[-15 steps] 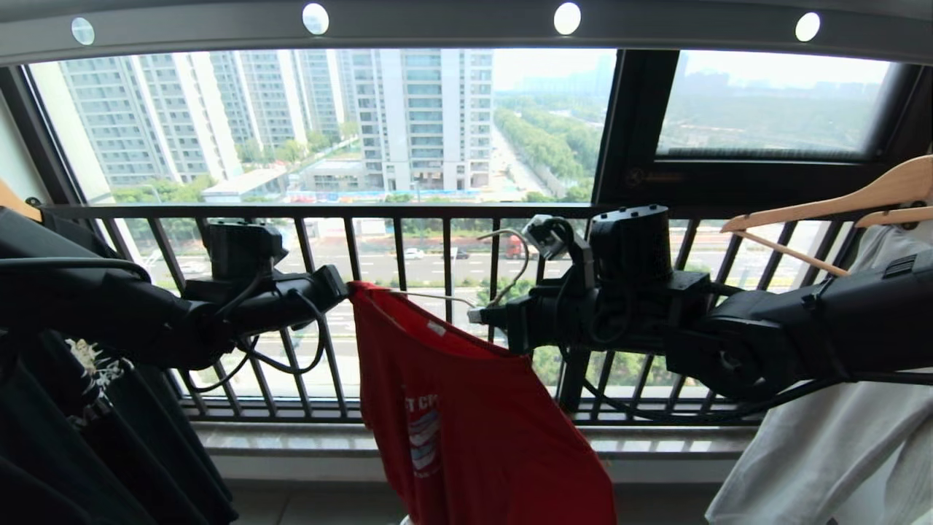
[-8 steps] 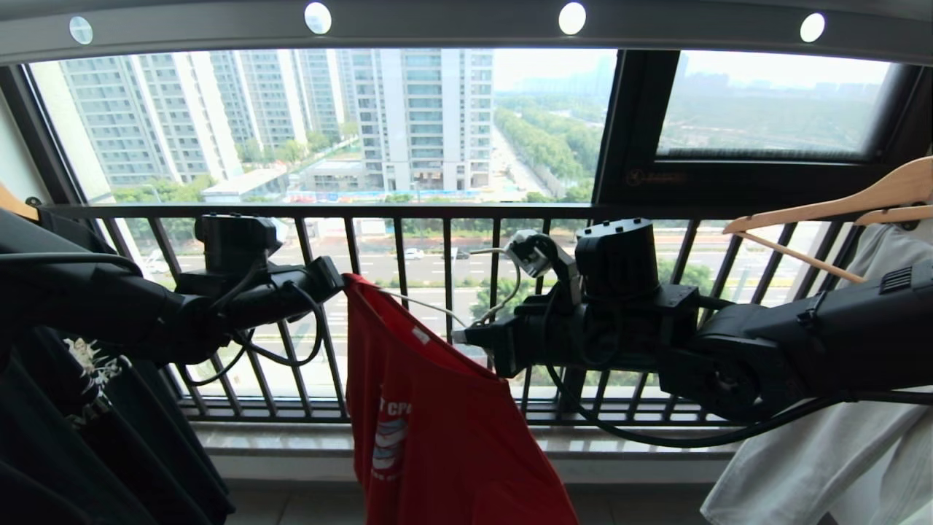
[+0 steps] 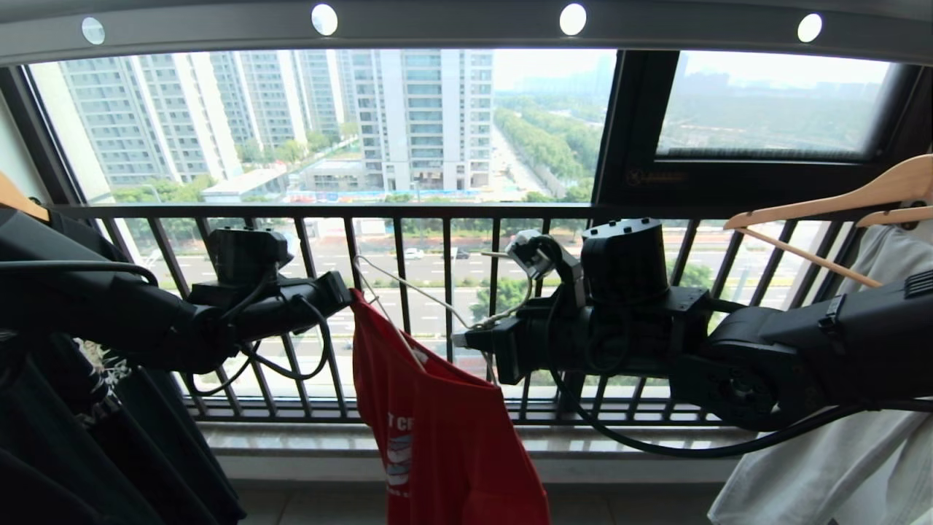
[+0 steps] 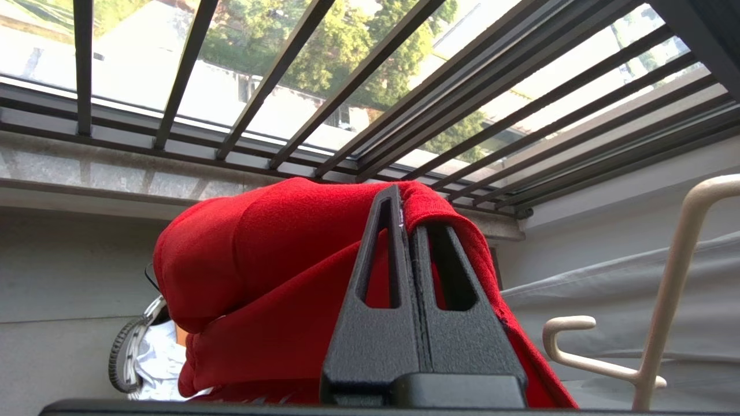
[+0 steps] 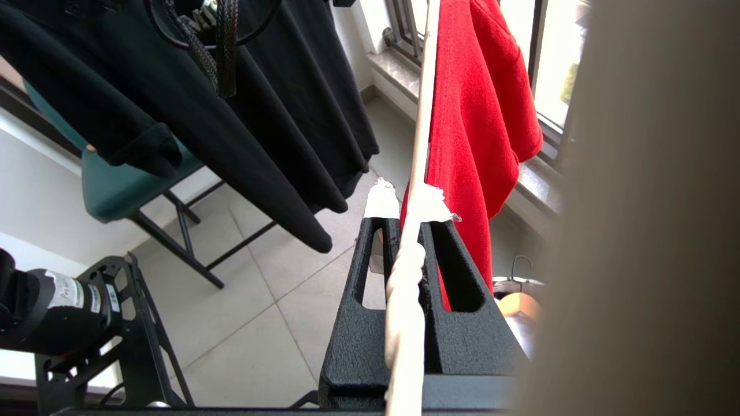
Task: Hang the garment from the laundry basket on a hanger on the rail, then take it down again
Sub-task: Take the clothes off the clothes rack, then put clothes in the basket
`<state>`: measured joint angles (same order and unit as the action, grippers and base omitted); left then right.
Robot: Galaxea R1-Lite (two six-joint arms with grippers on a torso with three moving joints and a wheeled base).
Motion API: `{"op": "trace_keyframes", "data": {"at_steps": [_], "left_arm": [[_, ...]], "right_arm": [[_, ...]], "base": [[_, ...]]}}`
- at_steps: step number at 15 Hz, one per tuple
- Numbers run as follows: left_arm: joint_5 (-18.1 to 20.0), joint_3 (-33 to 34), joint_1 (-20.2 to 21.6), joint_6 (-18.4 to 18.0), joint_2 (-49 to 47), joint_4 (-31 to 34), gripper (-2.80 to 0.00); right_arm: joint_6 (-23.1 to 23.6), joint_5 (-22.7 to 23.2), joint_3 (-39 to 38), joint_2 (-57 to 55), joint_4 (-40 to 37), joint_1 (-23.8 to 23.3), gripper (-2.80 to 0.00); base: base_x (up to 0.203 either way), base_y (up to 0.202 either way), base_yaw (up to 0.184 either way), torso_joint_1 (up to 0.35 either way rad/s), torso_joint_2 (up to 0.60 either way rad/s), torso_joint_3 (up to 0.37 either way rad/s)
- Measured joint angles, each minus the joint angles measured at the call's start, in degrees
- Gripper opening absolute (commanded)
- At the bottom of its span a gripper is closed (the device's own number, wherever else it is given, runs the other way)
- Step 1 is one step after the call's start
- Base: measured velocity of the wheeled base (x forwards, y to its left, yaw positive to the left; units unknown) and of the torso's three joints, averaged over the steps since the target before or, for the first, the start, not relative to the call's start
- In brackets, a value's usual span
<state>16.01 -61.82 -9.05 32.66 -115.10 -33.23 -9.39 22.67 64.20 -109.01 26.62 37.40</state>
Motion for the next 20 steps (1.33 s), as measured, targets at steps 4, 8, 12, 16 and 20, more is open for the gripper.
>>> {"op": "trace_keyframes", "data": {"at_steps": [4, 8, 12, 16, 20], "left_arm": [[0.0, 2.5, -1.6, -3.1, 1.5, 0.0, -2.8], [0.1, 7.4, -6.8, -7.1, 6.3, 0.2, -2.8], [0.1, 10.5, -10.7, -8.6, 11.0, 0.5, -2.8], [0.0, 11.0, -11.4, -8.7, 11.3, 0.4, -2.8], [-0.2, 11.0, -11.4, -12.4, 8.4, 0.0, -2.8]], "right_arm": [[-0.6, -1.8, 1.4, -0.6, 0.9, -0.6, -2.8], [-4.0, -7.4, 1.6, -3.5, 12.9, -0.8, -2.8], [-4.9, -11.9, 1.8, -5.7, 18.9, -0.9, -2.8], [-4.7, -12.9, 2.2, -6.4, 19.2, -1.1, -2.8], [-1.5, -13.5, 2.4, -6.7, 19.2, -2.8, -2.8]], "base": [[0.0, 0.0, 0.0, 0.0, 0.0, 0.0], [0.0, 0.0, 0.0, 0.0, 0.0, 0.0], [0.0, 0.0, 0.0, 0.0, 0.0, 0.0], [0.0, 0.0, 0.0, 0.0, 0.0, 0.0], [0.0, 0.0, 0.0, 0.0, 0.0, 0.0]]}}
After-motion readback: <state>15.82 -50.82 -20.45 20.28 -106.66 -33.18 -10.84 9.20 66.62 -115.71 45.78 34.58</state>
